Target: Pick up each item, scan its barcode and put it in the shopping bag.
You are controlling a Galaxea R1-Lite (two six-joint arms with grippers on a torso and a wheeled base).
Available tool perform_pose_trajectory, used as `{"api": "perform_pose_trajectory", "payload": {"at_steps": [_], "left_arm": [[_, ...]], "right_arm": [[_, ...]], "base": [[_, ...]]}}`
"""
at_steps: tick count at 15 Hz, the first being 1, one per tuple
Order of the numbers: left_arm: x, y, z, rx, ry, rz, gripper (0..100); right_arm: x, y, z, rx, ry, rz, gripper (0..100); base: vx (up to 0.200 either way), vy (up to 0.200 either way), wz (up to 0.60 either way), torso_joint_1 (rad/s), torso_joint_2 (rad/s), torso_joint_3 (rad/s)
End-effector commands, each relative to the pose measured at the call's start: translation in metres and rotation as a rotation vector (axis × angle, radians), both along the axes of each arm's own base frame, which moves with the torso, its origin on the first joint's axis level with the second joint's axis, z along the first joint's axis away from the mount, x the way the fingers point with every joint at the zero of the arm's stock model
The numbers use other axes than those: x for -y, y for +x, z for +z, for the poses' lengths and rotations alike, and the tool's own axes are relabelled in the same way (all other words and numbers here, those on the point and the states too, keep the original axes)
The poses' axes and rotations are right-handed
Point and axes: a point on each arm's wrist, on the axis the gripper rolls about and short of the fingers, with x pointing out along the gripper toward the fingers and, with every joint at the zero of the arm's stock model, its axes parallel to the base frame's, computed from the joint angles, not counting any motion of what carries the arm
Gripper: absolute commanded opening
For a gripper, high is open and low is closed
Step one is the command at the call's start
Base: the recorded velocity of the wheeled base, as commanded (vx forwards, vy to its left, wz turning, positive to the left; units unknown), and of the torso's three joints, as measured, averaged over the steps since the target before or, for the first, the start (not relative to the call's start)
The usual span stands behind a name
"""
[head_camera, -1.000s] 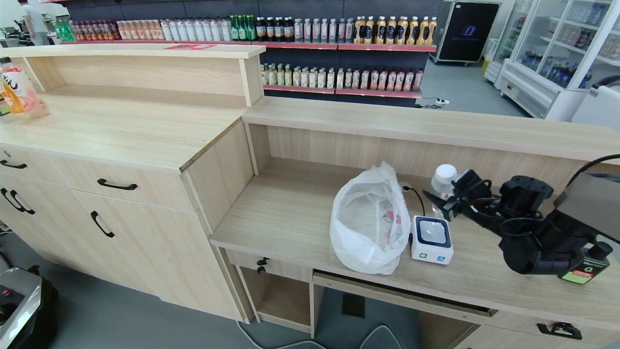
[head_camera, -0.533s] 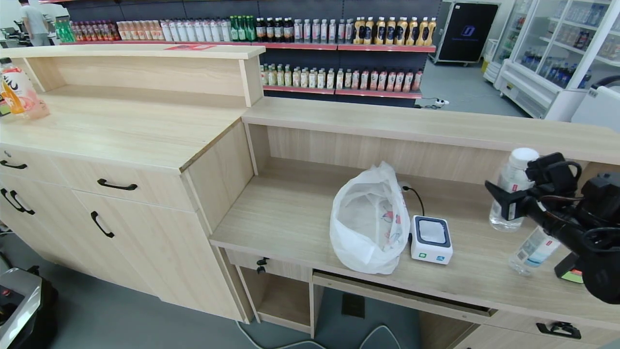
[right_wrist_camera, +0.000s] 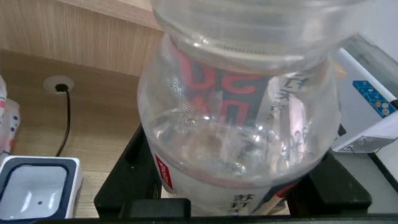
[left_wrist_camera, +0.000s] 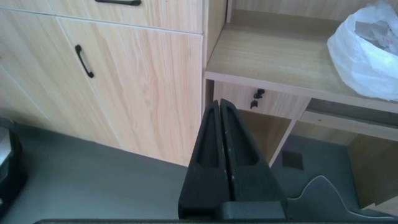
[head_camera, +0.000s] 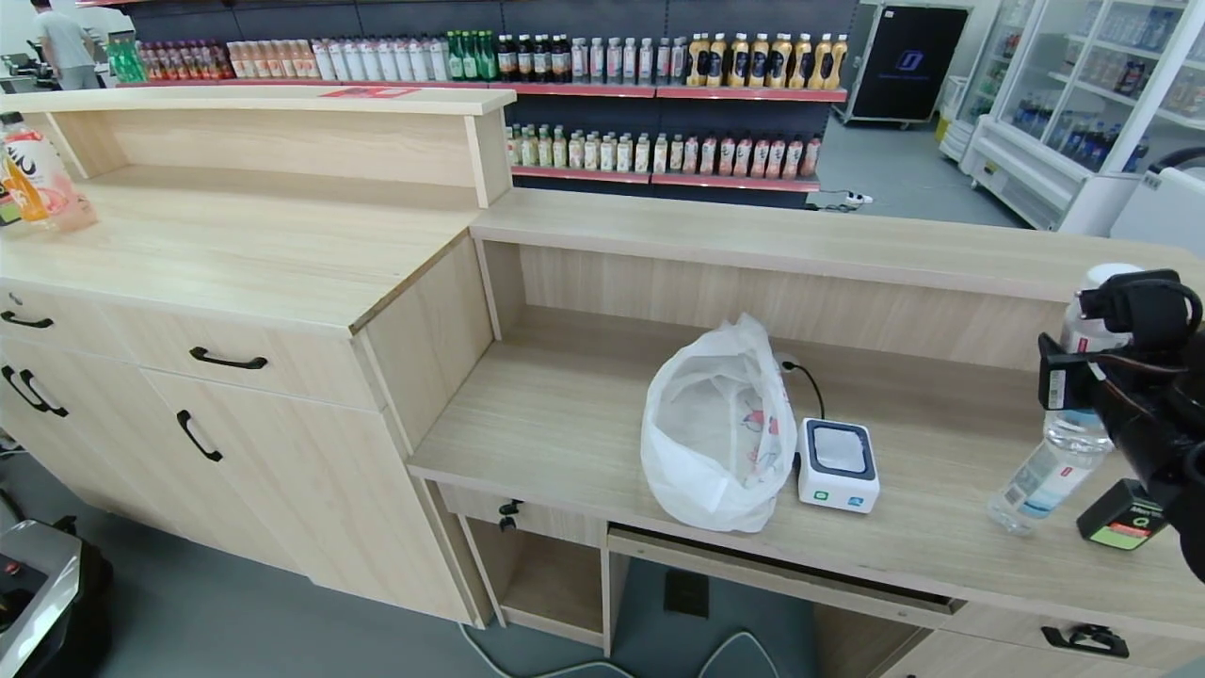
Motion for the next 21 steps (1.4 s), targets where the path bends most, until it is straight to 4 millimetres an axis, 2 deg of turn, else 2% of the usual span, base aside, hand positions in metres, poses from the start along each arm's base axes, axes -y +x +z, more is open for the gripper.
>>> {"api": "perform_pose_trajectory", "payload": {"at_steps": [1, 3, 4, 6, 8, 9, 11, 13, 15, 21], "left_arm": [[0.000, 0.000, 0.000, 0.000, 0.000, 0.000, 0], [0.000, 0.000, 0.000, 0.000, 0.000, 0.000, 0], [0.000, 0.000, 0.000, 0.000, 0.000, 0.000, 0], [0.000, 0.000, 0.000, 0.000, 0.000, 0.000, 0], [0.000, 0.000, 0.000, 0.000, 0.000, 0.000, 0], [0.000, 0.000, 0.000, 0.000, 0.000, 0.000, 0], [0.000, 0.000, 0.000, 0.000, 0.000, 0.000, 0], [0.000, 0.000, 0.000, 0.000, 0.000, 0.000, 0], [0.000, 0.000, 0.000, 0.000, 0.000, 0.000, 0], [0.000, 0.000, 0.000, 0.000, 0.000, 0.000, 0]], "right_arm": [[-0.016, 0.007, 0.004, 0.038, 0.048, 0.043, 0], [-0.029, 0.023, 0.005, 0.074, 0.123, 0.188, 0], [-0.033, 0.032, -0.002, 0.063, 0.211, 0.352, 0], [-0.036, 0.046, -0.014, 0.035, 0.299, 0.510, 0], [-0.038, 0.060, -0.032, -0.002, 0.310, 0.515, 0], [-0.038, 0.081, -0.050, -0.005, 0.310, 0.524, 0], [-0.037, 0.109, -0.070, -0.012, 0.306, 0.545, 0], [-0.039, 0.143, -0.083, 0.006, 0.289, 0.586, 0], [-0.040, 0.166, -0.094, -0.025, 0.257, 0.595, 0], [-0.049, 0.197, -0.122, -0.024, 0.241, 0.694, 0]], "base": [[0.000, 0.000, 0.60, -0.002, 0.01, 0.002], [0.000, 0.000, 0.00, 0.000, 0.00, 0.000], [0.000, 0.000, 0.00, 0.000, 0.00, 0.000], [0.000, 0.000, 0.00, 0.000, 0.00, 0.000], [0.000, 0.000, 0.00, 0.000, 0.00, 0.000], [0.000, 0.000, 0.00, 0.000, 0.00, 0.000], [0.000, 0.000, 0.00, 0.000, 0.00, 0.000], [0.000, 0.000, 0.00, 0.000, 0.00, 0.000], [0.000, 0.000, 0.00, 0.000, 0.00, 0.000], [0.000, 0.000, 0.00, 0.000, 0.00, 0.000]]}}
